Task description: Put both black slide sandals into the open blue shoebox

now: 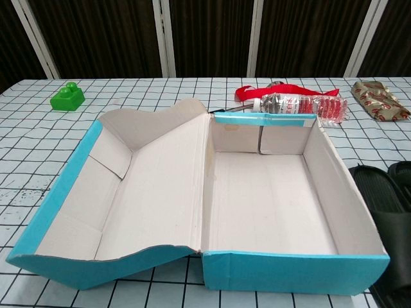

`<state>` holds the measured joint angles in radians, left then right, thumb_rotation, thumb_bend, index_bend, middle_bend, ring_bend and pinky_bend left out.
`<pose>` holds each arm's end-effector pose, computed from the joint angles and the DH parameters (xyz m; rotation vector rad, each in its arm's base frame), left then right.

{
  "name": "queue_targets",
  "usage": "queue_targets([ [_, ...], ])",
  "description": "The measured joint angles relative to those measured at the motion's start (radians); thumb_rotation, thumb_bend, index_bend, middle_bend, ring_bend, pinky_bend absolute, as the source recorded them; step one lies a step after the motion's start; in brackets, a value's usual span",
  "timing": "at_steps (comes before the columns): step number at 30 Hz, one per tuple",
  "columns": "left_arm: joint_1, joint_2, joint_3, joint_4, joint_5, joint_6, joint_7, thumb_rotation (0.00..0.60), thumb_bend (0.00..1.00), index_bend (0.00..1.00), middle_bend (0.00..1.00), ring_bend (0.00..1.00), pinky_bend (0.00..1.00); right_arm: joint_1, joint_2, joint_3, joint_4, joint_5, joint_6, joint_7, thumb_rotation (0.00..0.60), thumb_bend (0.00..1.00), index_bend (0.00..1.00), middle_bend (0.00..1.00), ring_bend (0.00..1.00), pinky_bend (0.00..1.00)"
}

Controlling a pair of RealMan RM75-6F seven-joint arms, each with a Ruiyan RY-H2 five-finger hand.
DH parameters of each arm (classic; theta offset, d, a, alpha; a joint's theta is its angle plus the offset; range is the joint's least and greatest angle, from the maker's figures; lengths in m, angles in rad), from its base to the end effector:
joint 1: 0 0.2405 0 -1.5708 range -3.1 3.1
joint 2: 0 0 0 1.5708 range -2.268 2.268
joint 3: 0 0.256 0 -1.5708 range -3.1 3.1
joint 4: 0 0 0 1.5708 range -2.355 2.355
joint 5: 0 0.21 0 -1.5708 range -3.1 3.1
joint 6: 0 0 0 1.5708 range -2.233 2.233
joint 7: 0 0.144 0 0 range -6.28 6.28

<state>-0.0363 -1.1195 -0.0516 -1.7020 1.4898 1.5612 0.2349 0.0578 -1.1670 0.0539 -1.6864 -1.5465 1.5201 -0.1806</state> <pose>-0.2988 0.1652 0.1621 -1.3547 -0.7768 -0.7963 -0.2879 -0.1721 0.1412 1.4099 -0.8278 0.8923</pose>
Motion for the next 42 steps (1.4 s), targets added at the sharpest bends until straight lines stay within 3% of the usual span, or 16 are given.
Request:
queue_targets([
  [32, 0.022, 0.017, 0.000, 0.007, 0.043, 0.060, -0.084, 0.600, 0.08, 0.07, 0.00, 0.00, 0.10, -0.004, 0.048, -0.024, -0.072, 0.026, -0.045, 0.083, 0.600, 0.16, 0.14, 0.08, 0.11, 0.14],
  [42, 0.036, 0.036, -0.002, -0.002, 0.042, 0.078, -0.109, 0.600, 0.08, 0.07, 0.00, 0.00, 0.10, -0.004, 0.075, -0.073, -0.212, 0.027, -0.118, 0.123, 0.600, 0.16, 0.12, 0.08, 0.11, 0.14],
])
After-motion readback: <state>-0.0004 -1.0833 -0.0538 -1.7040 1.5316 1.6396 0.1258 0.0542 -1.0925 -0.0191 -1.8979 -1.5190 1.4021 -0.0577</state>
